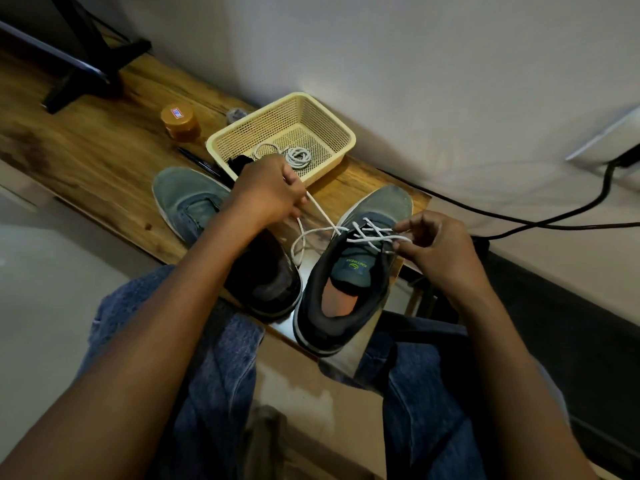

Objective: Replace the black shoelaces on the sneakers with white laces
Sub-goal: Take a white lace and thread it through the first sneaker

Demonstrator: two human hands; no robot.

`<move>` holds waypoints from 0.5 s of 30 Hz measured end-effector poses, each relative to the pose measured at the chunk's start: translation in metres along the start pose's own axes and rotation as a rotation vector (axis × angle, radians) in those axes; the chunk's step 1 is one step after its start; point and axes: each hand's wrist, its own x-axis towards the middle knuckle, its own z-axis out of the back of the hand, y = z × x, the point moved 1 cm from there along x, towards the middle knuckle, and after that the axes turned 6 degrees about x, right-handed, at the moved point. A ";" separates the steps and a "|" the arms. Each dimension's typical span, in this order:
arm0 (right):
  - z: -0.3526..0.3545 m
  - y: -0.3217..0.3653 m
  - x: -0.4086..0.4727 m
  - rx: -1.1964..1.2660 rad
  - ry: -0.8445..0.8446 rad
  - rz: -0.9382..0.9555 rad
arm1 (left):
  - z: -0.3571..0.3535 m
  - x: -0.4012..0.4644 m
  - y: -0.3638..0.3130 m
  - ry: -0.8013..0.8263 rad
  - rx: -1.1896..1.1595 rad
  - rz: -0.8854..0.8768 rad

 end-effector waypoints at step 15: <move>-0.003 0.001 0.000 -0.120 0.105 -0.103 | -0.001 -0.007 -0.016 -0.112 -0.493 -0.006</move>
